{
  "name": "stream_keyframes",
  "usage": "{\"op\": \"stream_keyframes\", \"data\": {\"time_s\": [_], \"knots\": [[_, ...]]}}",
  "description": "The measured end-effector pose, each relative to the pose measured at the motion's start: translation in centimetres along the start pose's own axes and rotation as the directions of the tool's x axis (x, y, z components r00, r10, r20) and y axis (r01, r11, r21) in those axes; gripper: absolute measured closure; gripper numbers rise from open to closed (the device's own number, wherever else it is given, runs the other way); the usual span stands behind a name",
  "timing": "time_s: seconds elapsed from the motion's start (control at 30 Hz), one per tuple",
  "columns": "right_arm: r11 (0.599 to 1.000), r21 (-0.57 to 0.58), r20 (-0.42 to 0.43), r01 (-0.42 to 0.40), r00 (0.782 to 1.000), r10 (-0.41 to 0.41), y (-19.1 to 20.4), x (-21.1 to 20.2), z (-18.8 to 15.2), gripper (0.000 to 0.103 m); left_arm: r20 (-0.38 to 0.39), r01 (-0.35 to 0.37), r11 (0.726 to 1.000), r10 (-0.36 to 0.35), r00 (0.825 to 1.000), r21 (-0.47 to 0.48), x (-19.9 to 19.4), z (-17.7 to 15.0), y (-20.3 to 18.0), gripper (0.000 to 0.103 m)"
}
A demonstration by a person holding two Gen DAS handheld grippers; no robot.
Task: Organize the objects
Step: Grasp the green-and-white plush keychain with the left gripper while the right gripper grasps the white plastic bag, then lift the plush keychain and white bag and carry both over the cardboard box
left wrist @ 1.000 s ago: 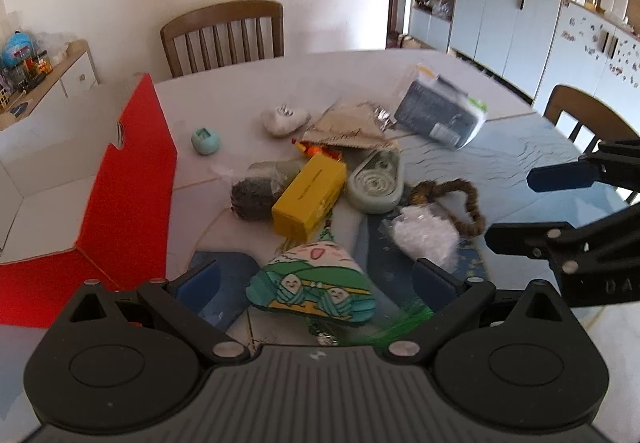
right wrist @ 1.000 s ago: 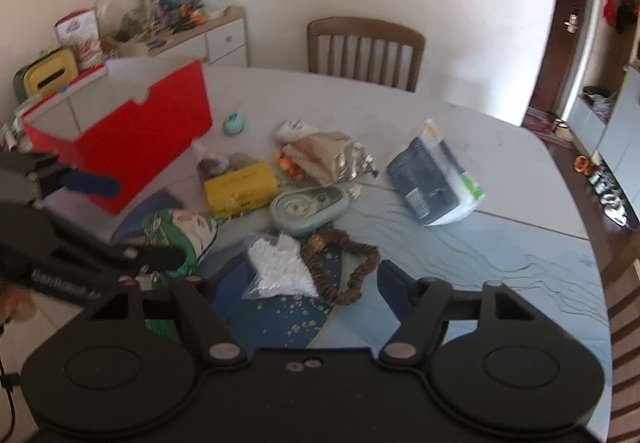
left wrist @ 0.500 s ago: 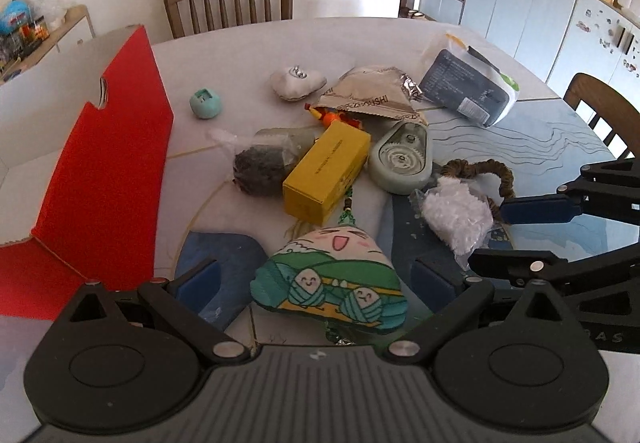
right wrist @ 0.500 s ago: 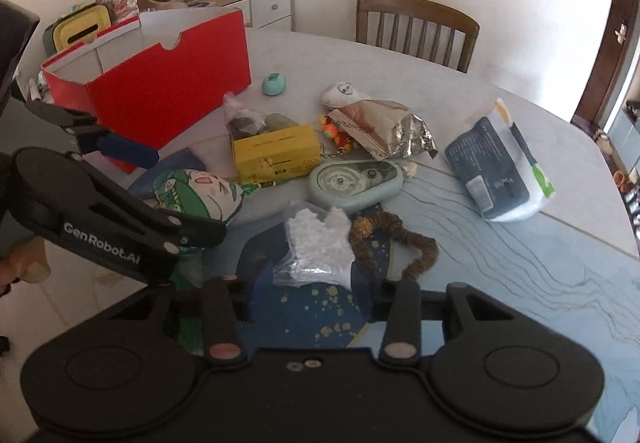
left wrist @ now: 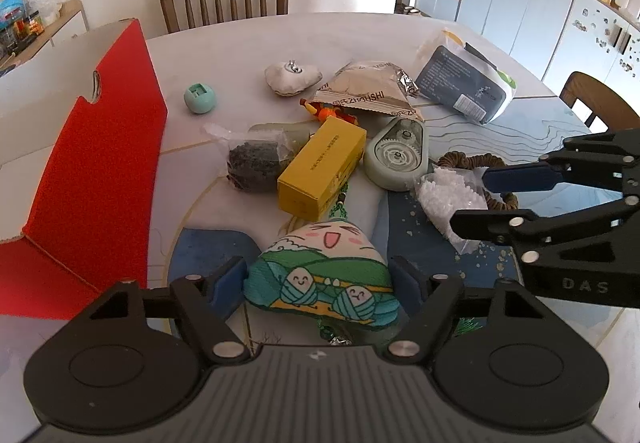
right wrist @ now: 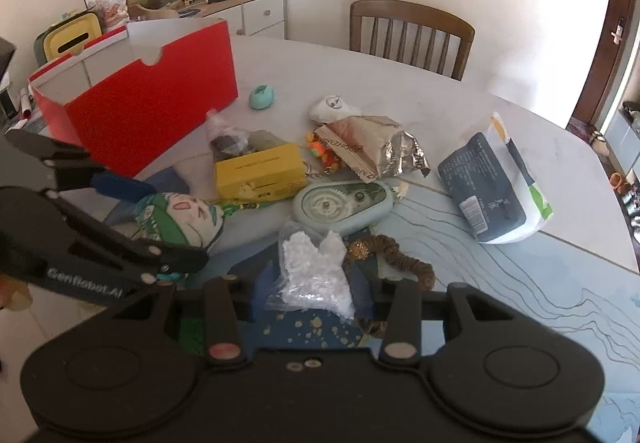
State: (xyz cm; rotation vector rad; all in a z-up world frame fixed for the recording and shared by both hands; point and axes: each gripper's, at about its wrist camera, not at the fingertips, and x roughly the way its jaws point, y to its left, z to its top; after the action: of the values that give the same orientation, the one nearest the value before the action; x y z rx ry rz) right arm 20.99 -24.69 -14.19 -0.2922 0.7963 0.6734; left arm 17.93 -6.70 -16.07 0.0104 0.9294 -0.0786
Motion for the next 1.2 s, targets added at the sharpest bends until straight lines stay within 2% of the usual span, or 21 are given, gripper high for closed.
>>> {"op": "stream_keyframes", "data": {"time_s": [0.13, 0.27, 0.63, 0.77, 1.03, 1.2], "knots": [[0.999, -0.034, -0.002, 0.015, 1.000, -0.015, 0.6, 0.5, 0.0, 0.065, 0.002, -0.008, 1.000, 0.008, 1.000, 0.004, -0.1, -0.1, -0.1, 0.030], [0.999, -0.045, -0.004, 0.031, 1.000, -0.031, 0.9, 0.6, 0.1, 0.074, 0.006, -0.027, 0.999, 0.027, 1.000, 0.026, -0.4, 0.0, -0.5, 0.033], [0.999, -0.041, 0.033, 0.028, 0.999, -0.026, 0.4, -1.9, 0.3, 0.078, 0.035, -0.041, 0.999, 0.041, 0.999, 0.001, -2.6, 0.6, -0.9, 0.036], [1.000, -0.026, 0.048, 0.006, 0.999, -0.005, 0.0, -3.4, 0.1, 0.079, 0.040, -0.016, 0.999, 0.018, 0.999, -0.037, -3.8, 0.7, -0.9, 0.037], [0.997, -0.063, 0.006, -0.037, 0.999, 0.037, 0.7, -5.1, -2.2, 0.079, 0.039, 0.046, 0.998, -0.044, 0.998, -0.050, -6.5, -0.6, -1.3, 0.037], [0.997, -0.044, 0.037, -0.058, 0.998, 0.060, 0.6, -7.0, -1.3, 0.079, 0.080, 0.064, 0.995, -0.058, 0.995, -0.075, -8.8, -0.6, -1.2, 0.037]]}}
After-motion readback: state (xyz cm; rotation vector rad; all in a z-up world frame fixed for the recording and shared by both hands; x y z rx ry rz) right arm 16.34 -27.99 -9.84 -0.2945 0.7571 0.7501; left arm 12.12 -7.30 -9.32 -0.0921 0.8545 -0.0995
